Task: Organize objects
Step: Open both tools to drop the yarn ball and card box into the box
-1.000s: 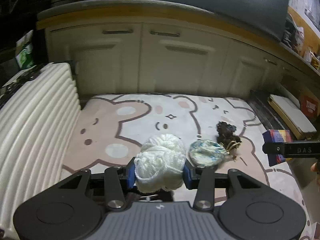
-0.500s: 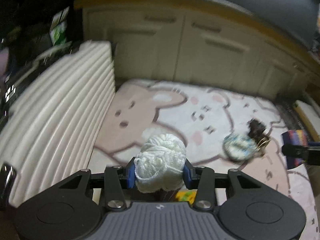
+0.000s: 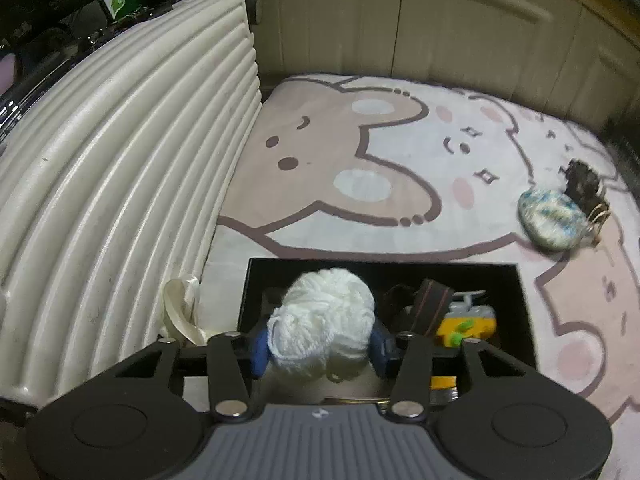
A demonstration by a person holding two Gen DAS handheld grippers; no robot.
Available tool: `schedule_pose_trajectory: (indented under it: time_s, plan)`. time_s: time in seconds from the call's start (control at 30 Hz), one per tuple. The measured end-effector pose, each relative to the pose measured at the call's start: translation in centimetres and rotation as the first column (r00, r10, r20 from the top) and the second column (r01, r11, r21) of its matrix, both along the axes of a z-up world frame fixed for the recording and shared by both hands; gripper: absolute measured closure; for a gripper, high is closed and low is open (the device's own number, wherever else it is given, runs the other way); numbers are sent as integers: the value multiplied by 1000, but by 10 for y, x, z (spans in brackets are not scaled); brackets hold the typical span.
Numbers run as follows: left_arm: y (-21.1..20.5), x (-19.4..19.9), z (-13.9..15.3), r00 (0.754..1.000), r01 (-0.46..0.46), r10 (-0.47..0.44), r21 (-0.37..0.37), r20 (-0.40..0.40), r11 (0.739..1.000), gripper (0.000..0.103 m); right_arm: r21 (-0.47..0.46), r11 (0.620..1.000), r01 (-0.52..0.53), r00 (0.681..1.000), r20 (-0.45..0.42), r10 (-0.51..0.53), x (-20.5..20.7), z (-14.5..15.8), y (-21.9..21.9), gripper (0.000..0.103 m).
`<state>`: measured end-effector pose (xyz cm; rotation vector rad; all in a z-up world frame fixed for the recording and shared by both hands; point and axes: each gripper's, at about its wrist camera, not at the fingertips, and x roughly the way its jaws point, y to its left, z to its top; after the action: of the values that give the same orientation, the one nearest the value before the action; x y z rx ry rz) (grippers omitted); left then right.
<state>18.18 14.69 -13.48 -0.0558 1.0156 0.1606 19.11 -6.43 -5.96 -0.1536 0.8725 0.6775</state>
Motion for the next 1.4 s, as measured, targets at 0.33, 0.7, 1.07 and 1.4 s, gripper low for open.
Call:
schedule_pose_trajectory:
  time_s: [0.33, 0.7, 1.07, 1.4]
  plan:
    - [11, -7, 14, 997, -36, 36, 1, 69, 999, 28, -21, 988, -156, 984, -93, 153, -21, -22, 46, 14]
    - [31, -20, 38, 980, -119, 132, -89, 150, 989, 27, 16, 985, -174, 948, -268, 172, -33, -56, 95, 14]
    - [49, -32, 47, 973, -157, 168, -81, 156, 984, 27, -7, 999, 46, 896, -442, -44, -33, -89, 127, 14]
    - [57, -39, 49, 973, -166, 174, -69, 153, 984, 27, 16, 994, 111, 808, -584, -81, -37, -107, 145, 12]
